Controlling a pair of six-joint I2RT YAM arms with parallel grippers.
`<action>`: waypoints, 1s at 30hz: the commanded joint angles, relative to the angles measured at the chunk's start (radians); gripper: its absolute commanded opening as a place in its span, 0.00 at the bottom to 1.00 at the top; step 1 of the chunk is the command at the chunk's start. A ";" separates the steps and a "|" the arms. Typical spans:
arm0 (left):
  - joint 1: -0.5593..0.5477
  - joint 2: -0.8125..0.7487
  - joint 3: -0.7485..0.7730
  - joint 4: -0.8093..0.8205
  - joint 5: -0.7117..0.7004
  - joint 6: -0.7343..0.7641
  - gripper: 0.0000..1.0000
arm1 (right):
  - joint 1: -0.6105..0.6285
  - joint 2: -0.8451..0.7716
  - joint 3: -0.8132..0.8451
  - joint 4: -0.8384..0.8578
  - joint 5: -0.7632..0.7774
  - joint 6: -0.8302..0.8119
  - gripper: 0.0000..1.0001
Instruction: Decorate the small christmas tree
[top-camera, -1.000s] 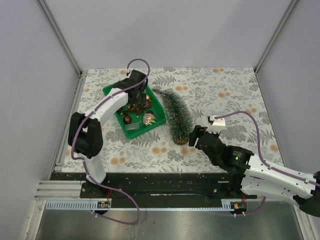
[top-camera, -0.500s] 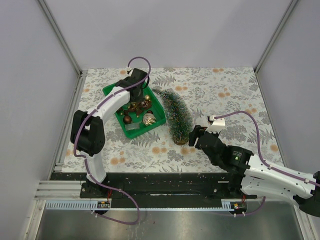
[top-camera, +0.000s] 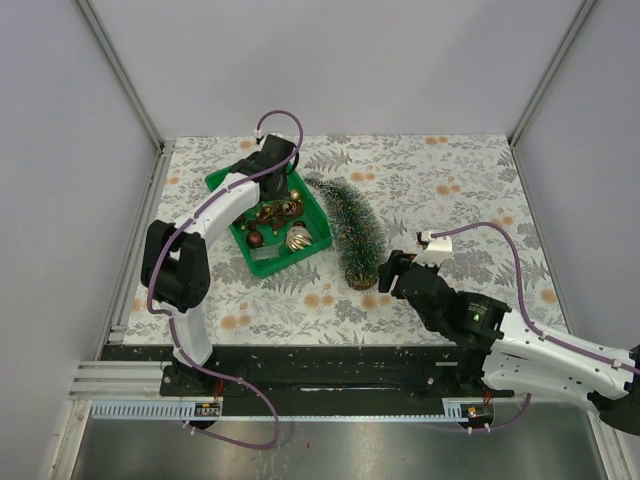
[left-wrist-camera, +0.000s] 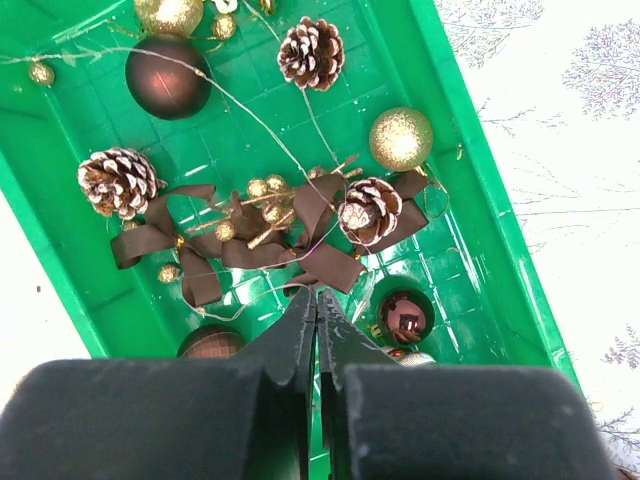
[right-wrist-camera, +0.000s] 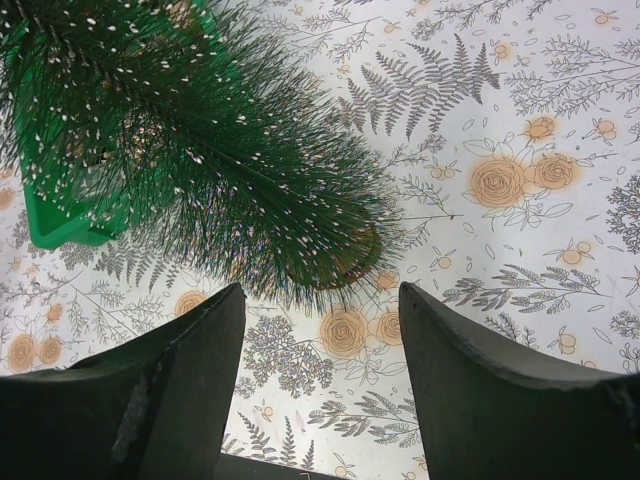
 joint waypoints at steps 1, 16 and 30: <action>0.002 -0.049 0.016 0.053 0.038 0.066 0.00 | 0.006 -0.016 0.014 0.024 0.001 -0.012 0.70; 0.000 -0.412 0.053 0.043 0.344 0.332 0.00 | 0.008 -0.065 0.066 0.012 0.019 -0.059 0.69; 0.000 -0.553 0.254 -0.112 0.397 0.445 0.00 | 0.008 -0.057 0.187 0.044 0.007 -0.168 0.69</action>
